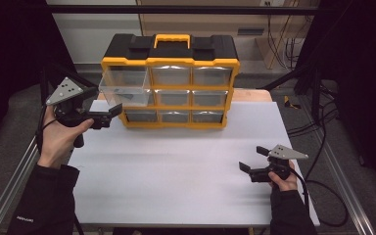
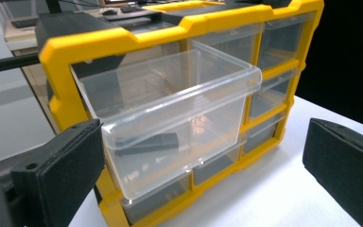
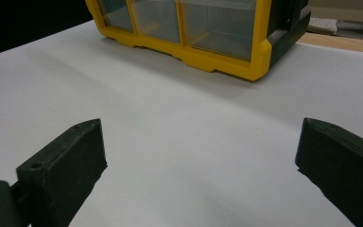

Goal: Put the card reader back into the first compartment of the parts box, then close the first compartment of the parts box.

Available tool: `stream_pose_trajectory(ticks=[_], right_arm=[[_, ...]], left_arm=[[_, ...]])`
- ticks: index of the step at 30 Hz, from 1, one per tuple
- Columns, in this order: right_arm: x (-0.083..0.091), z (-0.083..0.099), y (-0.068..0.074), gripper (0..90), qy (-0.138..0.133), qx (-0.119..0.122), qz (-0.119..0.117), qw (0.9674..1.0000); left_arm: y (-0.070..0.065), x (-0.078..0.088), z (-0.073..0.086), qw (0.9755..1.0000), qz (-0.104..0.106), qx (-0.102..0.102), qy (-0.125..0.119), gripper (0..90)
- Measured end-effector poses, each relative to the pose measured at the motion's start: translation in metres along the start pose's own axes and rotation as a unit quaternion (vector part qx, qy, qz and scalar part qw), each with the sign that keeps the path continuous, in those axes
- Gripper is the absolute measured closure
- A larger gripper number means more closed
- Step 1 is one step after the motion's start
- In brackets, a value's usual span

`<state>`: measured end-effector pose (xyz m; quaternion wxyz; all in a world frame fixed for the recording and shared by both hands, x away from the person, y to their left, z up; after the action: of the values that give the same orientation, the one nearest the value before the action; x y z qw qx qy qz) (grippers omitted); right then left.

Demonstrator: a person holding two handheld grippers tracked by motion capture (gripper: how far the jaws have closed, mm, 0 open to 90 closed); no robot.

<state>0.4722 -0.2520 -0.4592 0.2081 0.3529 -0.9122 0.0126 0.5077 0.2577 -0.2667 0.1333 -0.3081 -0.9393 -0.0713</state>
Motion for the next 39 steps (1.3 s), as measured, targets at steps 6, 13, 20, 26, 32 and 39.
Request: stream_pose_trajectory(ticks=[6,13,20,26,32,39], right_arm=[[0.0,0.0,0.0,2.8,0.002,-0.001,-0.001,1.0],[0.0,0.0,0.0,2.8,0.001,-0.001,-0.001,1.0],[0.0,0.0,0.0,2.8,0.0,-0.001,-0.001,1.0],[-0.001,0.0,0.0,2.8,0.002,-0.001,-0.001,1.0],[0.0,0.0,-0.001,2.8,0.0,-0.001,0.0,1.0],[-0.001,0.0,0.0,2.8,0.002,-0.001,0.0,1.0]], left_arm=[[0.0,-0.002,0.008,1.0,0.001,0.004,0.0,0.0],[-0.002,-0.004,0.015,1.0,0.006,0.006,0.003,0.0],[-0.004,-0.007,0.019,0.9999,0.007,0.005,0.009,2.5],[-0.006,-0.008,0.022,0.9998,0.007,0.006,0.017,6.3],[-0.007,-0.01,0.024,0.9997,0.005,0.006,0.024,11.6],[-0.008,-0.01,0.026,0.9996,0.009,0.006,0.027,22.8]])
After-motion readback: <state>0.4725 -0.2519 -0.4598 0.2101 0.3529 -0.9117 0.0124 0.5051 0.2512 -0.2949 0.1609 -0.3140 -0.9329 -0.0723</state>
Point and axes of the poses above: each handheld gripper's, and its own axes: x roughly backward along the jaws, z roughly out of its underside, y roughly to its left, the point moved 2 cm from there along -x, roughly forward along the jaws, and after that the axes turned 1 degree about y, right-handed, at the moved point
